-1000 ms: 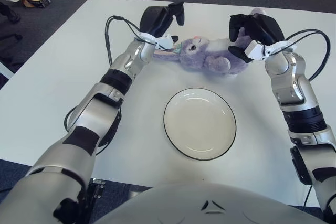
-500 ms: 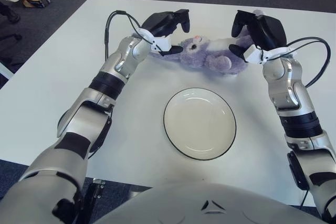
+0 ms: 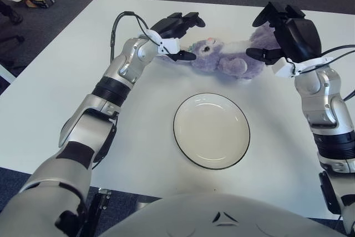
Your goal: Put the doll into the plate.
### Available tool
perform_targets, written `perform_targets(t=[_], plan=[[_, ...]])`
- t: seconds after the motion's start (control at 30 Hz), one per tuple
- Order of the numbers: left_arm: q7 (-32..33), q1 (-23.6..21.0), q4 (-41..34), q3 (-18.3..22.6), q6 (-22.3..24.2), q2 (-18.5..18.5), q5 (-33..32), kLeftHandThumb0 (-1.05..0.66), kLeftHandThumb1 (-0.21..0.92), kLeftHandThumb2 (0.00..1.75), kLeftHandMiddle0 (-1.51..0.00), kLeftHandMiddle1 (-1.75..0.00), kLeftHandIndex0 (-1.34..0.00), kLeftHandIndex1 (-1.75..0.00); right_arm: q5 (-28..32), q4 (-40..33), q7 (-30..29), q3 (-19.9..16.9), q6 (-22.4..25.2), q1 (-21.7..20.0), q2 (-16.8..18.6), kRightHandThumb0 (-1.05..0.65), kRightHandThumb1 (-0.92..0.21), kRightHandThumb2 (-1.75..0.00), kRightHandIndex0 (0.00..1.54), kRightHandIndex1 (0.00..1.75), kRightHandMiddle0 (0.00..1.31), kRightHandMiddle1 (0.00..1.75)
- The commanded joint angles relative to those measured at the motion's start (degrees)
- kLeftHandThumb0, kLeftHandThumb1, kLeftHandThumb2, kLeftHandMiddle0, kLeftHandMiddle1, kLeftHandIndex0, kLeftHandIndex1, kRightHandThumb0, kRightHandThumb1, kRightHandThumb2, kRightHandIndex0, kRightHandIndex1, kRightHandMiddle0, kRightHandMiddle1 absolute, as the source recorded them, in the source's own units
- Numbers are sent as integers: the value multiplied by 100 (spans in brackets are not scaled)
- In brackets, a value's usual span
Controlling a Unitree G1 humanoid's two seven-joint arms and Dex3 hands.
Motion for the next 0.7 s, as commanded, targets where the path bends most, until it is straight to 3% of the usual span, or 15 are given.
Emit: perform_targets(t=[0.0, 0.13, 0.37, 0.67], plan=[[-270, 1, 67, 80, 88, -47, -182, -98, 85, 38, 0, -60, 0, -51, 105, -111, 200, -136, -100, 70, -190, -97, -91, -50, 0, 68, 0, 100], [-488, -80, 211, 70, 144, -124, -300, -101, 90, 33, 0, -37, 0, -38, 147, -138, 351, -229, -149, 101, -294, -103, -92, -51, 0, 52, 0, 94], [-711, -206, 495, 77, 306, -385, -451, -104, 92, 33, 0, -8, 0, -17, 289, -203, 602, -334, -234, 136, -436, -105, -92, -54, 0, 37, 0, 91], [-762, -281, 669, 0, 369, -625, -439, -105, 89, 29, 0, 0, 0, -1, 291, -325, 843, -412, -289, 171, -546, -105, -92, -54, 0, 28, 0, 88]])
